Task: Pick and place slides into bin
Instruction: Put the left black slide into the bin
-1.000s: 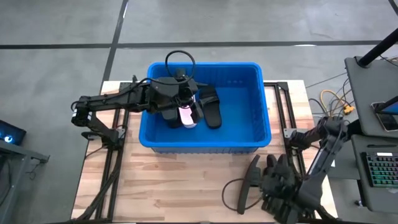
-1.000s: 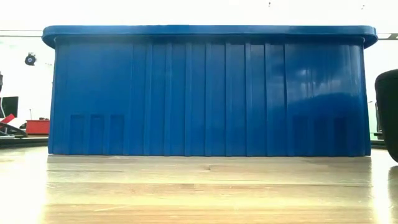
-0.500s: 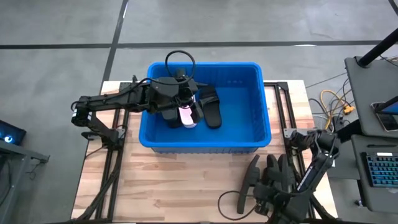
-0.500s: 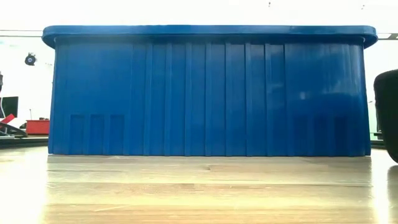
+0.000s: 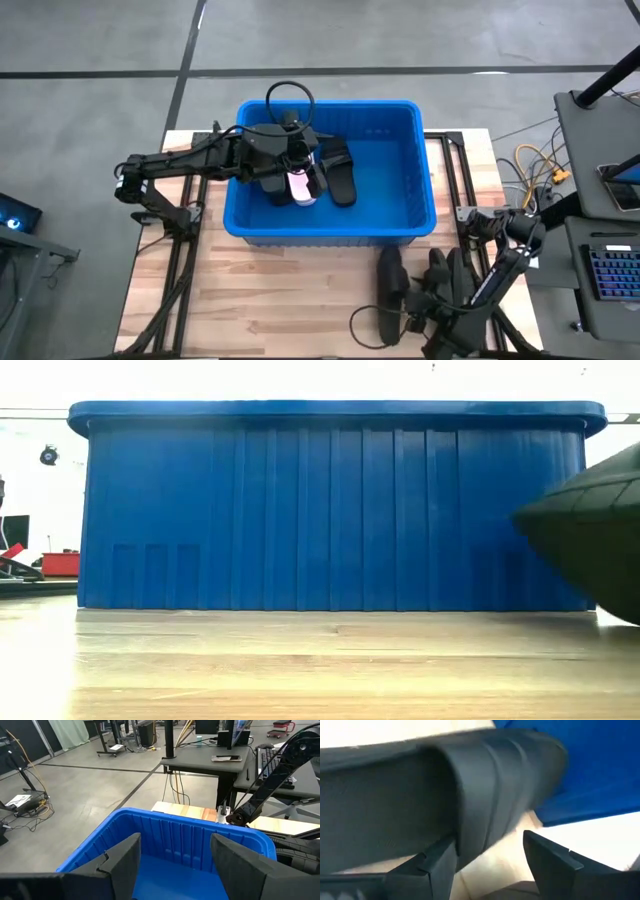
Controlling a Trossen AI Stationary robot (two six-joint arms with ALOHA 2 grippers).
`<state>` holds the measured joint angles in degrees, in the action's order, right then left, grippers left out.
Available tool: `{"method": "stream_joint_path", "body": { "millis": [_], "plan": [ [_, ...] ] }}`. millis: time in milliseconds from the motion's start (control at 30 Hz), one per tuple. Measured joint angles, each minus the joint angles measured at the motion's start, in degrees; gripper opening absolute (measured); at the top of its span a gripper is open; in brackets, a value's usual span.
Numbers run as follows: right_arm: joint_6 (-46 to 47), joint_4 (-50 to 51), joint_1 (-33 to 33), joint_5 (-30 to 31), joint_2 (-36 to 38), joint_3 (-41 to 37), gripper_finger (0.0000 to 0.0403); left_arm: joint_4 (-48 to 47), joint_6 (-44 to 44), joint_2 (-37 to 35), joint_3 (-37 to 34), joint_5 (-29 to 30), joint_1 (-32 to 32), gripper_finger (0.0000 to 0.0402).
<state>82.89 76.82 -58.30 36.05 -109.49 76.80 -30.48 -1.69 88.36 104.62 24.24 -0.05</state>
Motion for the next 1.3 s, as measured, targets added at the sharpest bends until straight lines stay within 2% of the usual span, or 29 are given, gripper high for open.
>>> {"method": "stream_joint_path", "body": {
  "millis": [133, 400, 467, 1000, 1100, 1300],
  "plan": [
    [1.6, 0.0, 0.1, 0.5, 0.2, -2.0, 0.0179, 0.0, 0.0, 0.0, 0.0, 0.0, 0.0, 0.0223],
    [-5.0, -6.6, 1.0, 4.6, 0.2, -2.6, 0.0028, 0.0, 0.0, 0.0, 0.0, 0.0, 0.0, 0.0223],
    [-7.1, -7.7, 1.2, 5.6, 0.2, -2.6, 0.0016, 0.0, -0.1, 0.0, 0.0, 0.0, 0.0, 0.0223],
    [-9.7, -8.3, 1.2, 6.2, 0.3, -2.7, 0.0011, 0.0, -1.1, 0.0, 0.0, 0.0, 0.0, 0.0223],
    [-11.4, -8.5, 1.2, 6.0, 0.3, -2.5, 0.0029, 0.0, -1.1, 0.0, 0.0, 0.0, 0.0, 0.0223],
    [-13.7, -8.0, 1.2, 4.6, 1.2, -1.6, 0.0095, 0.0, -1.1, 0.0, 0.0, 0.0, 0.0, 0.0223]
  ]
}}
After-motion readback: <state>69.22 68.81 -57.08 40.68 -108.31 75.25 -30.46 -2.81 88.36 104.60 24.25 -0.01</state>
